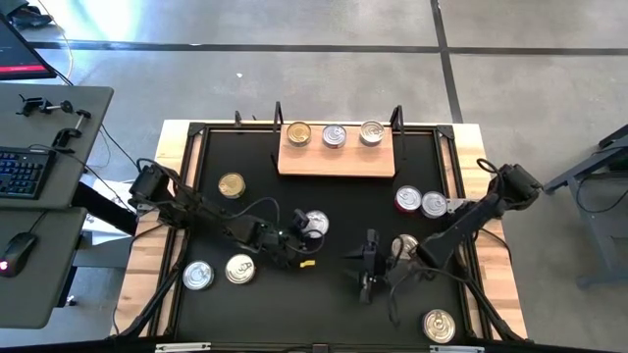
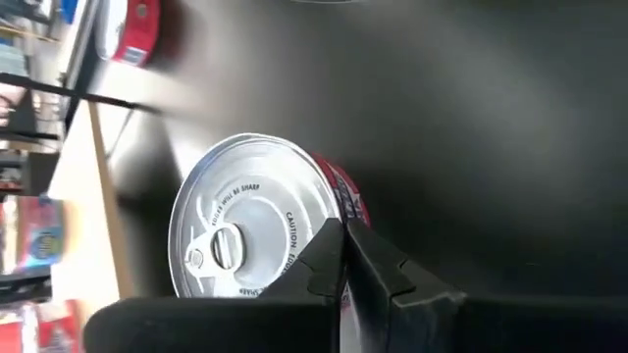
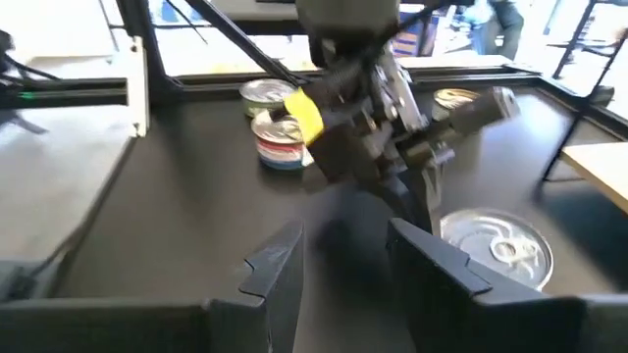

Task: Stack canned seafood by type on shelf
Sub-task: Align the red tuna can with the other red tuna can on the shelf

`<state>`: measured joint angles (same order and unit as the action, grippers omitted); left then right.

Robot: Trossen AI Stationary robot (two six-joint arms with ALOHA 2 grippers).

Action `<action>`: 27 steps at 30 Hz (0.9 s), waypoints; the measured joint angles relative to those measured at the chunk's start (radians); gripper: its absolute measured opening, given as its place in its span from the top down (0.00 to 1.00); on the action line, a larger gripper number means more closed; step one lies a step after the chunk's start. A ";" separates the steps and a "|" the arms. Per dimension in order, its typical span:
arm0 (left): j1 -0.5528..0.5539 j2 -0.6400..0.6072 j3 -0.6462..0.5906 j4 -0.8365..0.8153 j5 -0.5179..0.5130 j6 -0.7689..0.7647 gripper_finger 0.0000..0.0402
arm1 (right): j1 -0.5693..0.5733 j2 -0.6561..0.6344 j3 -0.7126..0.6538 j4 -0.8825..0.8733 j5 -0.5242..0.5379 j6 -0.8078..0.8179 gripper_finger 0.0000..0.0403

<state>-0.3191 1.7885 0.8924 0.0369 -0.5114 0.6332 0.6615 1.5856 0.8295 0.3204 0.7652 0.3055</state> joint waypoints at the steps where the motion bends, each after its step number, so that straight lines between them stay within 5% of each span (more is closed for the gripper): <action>1: 0.007 0.000 0.005 0.002 -0.005 0.015 1.00 | 0.007 0.000 0.000 -0.011 0.021 0.008 0.65; 15: 0.134 -0.002 0.113 -0.042 -0.081 0.270 1.00 | 0.029 0.000 0.000 -0.126 0.097 0.114 0.65; 27: 0.406 0.000 0.212 0.030 0.238 0.212 1.00 | 0.029 0.000 0.000 -0.138 0.097 0.114 0.65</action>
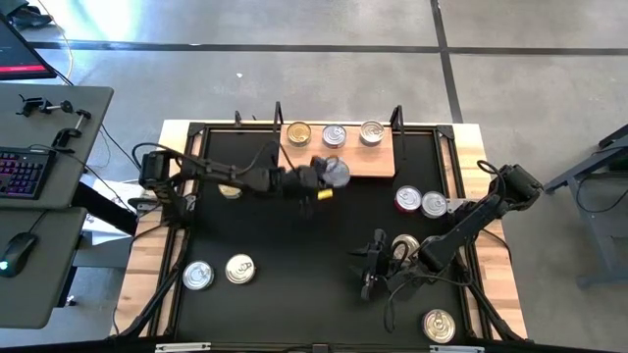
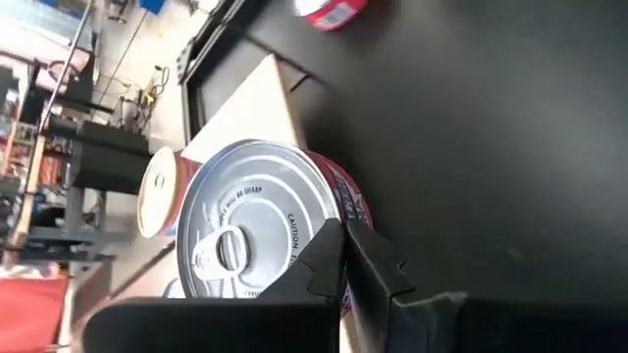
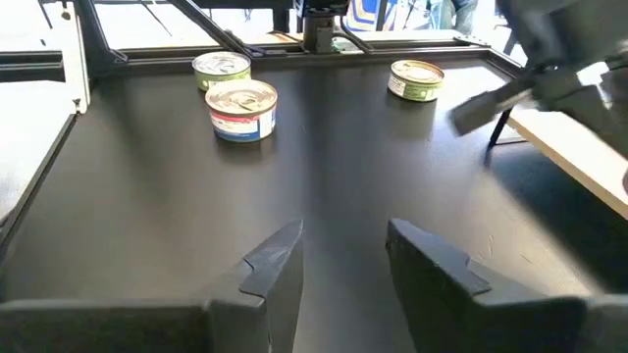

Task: Stack canned seafood by type on shelf
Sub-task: Align the red tuna can with the other red tuna can on the shelf, then align the blue tuna can with the other blue tuna can on the shelf

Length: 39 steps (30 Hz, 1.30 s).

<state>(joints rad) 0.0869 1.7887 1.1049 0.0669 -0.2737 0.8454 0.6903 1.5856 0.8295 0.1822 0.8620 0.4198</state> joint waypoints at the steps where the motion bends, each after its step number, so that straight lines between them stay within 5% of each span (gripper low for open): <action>1: 0.021 0.000 0.000 0.007 0.025 -0.005 1.00 | 0.000 0.000 0.000 -0.001 0.000 0.000 0.65; 6: 0.105 0.002 0.000 0.013 0.161 -0.047 1.00 | -0.002 0.000 0.000 -0.002 0.000 -0.001 0.65; 11: 0.143 0.047 0.000 0.063 0.183 -0.057 1.00 | -0.003 0.000 0.000 -0.003 0.003 0.000 0.65; 19: 0.150 0.101 0.000 0.108 0.098 -0.031 0.98 | -0.003 0.000 0.000 -0.006 0.010 0.002 0.65; 30: 0.155 0.094 0.000 0.151 0.067 -0.040 0.77 | -0.003 0.000 0.000 -0.006 0.011 0.000 0.65; 39: 0.084 0.002 0.001 0.101 -0.018 -0.162 0.73 | -0.003 0.000 0.000 -0.025 0.011 0.009 0.65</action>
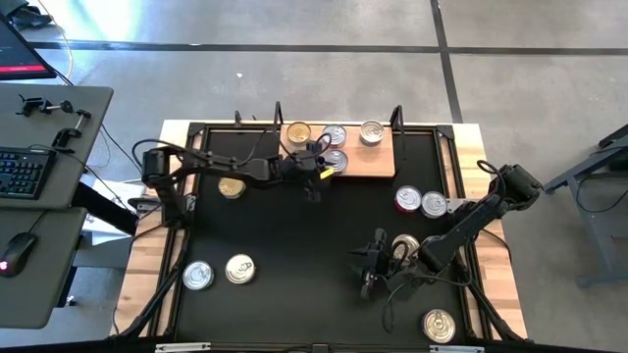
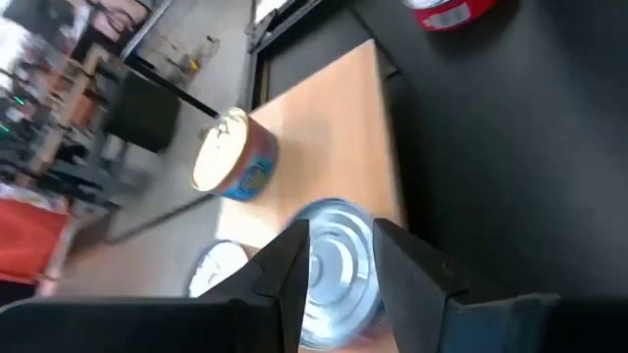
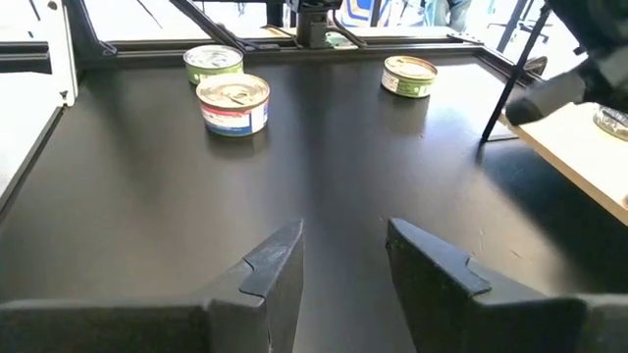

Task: Stack canned seafood by type on shelf
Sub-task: Align the blue tuna can with the other blue tuna can on the shelf

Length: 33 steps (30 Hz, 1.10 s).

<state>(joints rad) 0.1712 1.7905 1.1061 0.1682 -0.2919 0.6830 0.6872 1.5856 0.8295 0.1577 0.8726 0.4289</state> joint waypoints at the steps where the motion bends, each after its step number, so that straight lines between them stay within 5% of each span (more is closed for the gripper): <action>1: -0.009 -0.012 0.000 -0.028 -0.001 -0.030 0.73 | 0.000 0.000 0.000 -0.001 0.000 0.007 0.65; 9: -0.108 -0.121 -0.053 -0.205 -0.001 -0.288 0.79 | 0.016 -0.033 0.000 -0.074 0.033 0.120 0.65; 18: -0.255 -0.229 -0.306 0.029 -0.002 -0.421 0.85 | 0.061 -0.202 0.001 -0.477 -0.186 0.437 0.66; 27: -0.366 -0.254 -0.492 0.285 -0.099 -0.490 0.87 | 0.184 -0.194 0.000 -0.805 -0.200 0.729 0.75; 33: -0.372 -0.254 -0.505 0.295 -0.128 -0.491 0.87 | 0.150 -0.193 0.000 -0.828 -0.302 0.648 0.73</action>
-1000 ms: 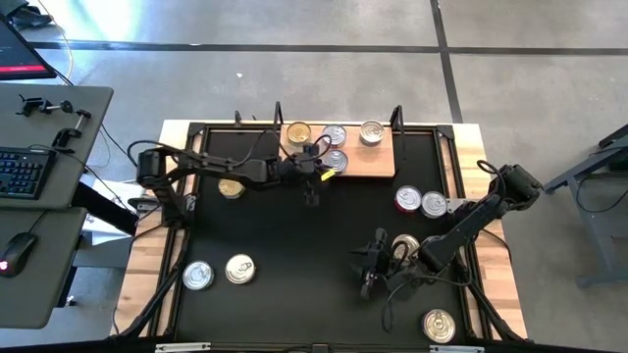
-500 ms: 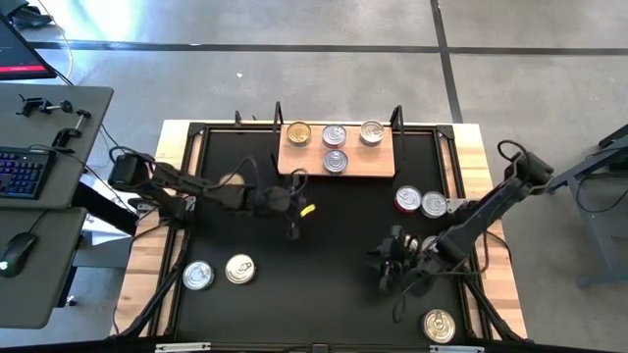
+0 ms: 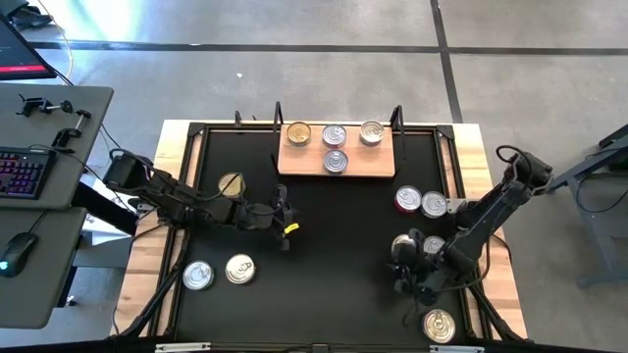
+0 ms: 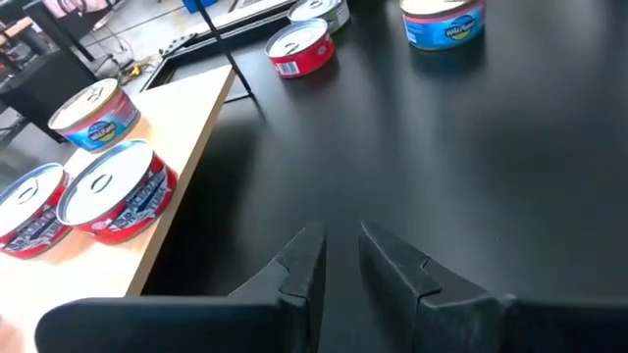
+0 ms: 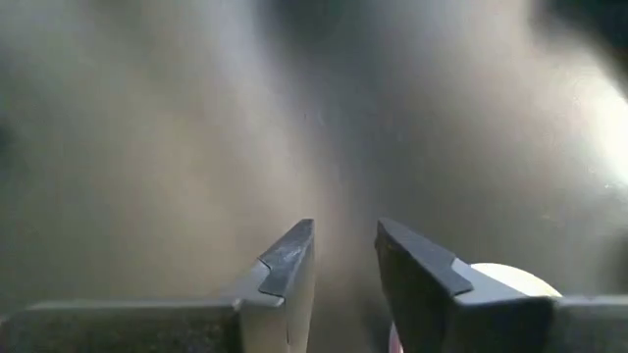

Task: Stack canned seafood by type on shelf
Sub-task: Align the blue tuna can with the other blue tuna can on the shelf

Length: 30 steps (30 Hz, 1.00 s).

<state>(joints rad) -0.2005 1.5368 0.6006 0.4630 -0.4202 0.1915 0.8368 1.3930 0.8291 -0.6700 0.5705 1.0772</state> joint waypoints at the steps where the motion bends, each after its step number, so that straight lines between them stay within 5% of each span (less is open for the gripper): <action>1: 0.000 0.000 0.000 0.001 0.000 0.000 0.87 | -0.005 0.000 0.000 0.001 -0.028 -0.016 0.71; 7: 0.011 0.000 0.000 -0.003 -0.011 0.001 0.87 | 0.010 0.024 0.000 -0.035 -0.079 -0.088 0.58; 10: 0.011 0.000 0.000 -0.003 -0.012 0.000 0.87 | 0.032 0.070 0.000 -0.076 -0.021 -0.065 0.57; 20: 0.011 0.000 0.000 -0.002 -0.011 -0.006 0.87 | 0.069 0.314 0.006 -0.092 0.145 0.030 0.63; 30: 0.011 0.000 0.000 0.002 -0.011 -0.007 0.87 | 0.068 0.348 0.099 -0.110 0.176 -0.024 0.73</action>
<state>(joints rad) -0.1894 1.5368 0.6010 0.4646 -0.4313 0.1848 0.9051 1.7413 0.9278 -0.7803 0.7463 1.0534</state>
